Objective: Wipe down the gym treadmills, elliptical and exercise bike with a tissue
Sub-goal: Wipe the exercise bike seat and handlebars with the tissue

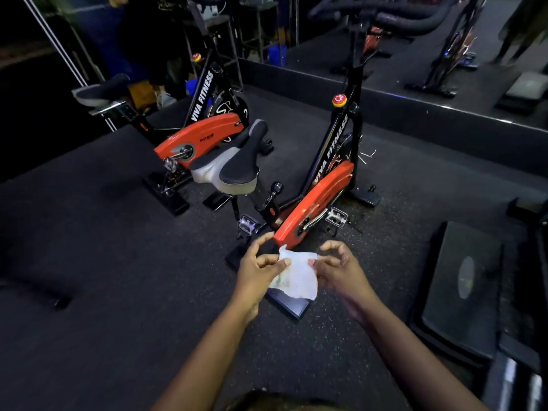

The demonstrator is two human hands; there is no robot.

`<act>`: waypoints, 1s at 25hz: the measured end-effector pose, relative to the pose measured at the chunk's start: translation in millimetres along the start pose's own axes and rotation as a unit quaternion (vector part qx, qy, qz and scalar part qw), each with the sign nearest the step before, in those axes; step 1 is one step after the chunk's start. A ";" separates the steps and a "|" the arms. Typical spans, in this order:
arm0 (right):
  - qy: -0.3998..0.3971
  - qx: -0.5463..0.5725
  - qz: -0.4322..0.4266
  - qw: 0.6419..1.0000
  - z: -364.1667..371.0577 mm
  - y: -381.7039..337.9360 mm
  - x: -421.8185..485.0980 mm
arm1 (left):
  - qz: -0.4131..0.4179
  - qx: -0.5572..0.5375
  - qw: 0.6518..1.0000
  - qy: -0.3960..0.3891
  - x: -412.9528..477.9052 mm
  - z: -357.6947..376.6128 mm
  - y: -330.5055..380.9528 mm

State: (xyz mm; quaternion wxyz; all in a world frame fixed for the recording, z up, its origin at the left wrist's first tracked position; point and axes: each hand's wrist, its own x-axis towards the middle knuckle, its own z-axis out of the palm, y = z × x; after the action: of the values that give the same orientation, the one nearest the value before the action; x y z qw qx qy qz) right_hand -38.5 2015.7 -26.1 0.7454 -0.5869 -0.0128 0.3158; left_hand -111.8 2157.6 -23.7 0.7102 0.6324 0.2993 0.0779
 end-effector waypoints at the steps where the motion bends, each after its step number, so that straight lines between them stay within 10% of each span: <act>1: -0.021 -0.024 -0.011 0.999 -1.1 -0.2 1.9 | 0.022 0.026 0.999 -0.010 2.8 -1.1 -0.4; 7: -0.084 -0.202 -0.052 0.974 -10.7 -5.6 7.2 | 0.045 0.032 0.998 -0.035 8.2 -2.1 -0.4; 12: -0.004 -0.414 -0.152 0.898 -8.2 -14.5 1.3 | 0.235 0.313 0.920 0.021 4.4 0.1 1.7; 17: -0.104 -0.133 -0.033 0.985 -8.7 -26.7 2.0 | 0.072 0.026 0.997 0.008 -6.2 11.4 11.5; 25: -0.065 0.096 0.036 0.993 28.0 -16.1 11.4 | 0.019 -0.143 0.983 0.110 -19.1 5.1 11.8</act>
State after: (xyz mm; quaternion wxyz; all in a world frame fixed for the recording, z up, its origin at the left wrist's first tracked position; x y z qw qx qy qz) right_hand -33.0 2043.7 -7.2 0.7843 -0.4907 -0.0095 0.3795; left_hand -121.4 2146.1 -6.2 0.7546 0.5173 0.3495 0.2020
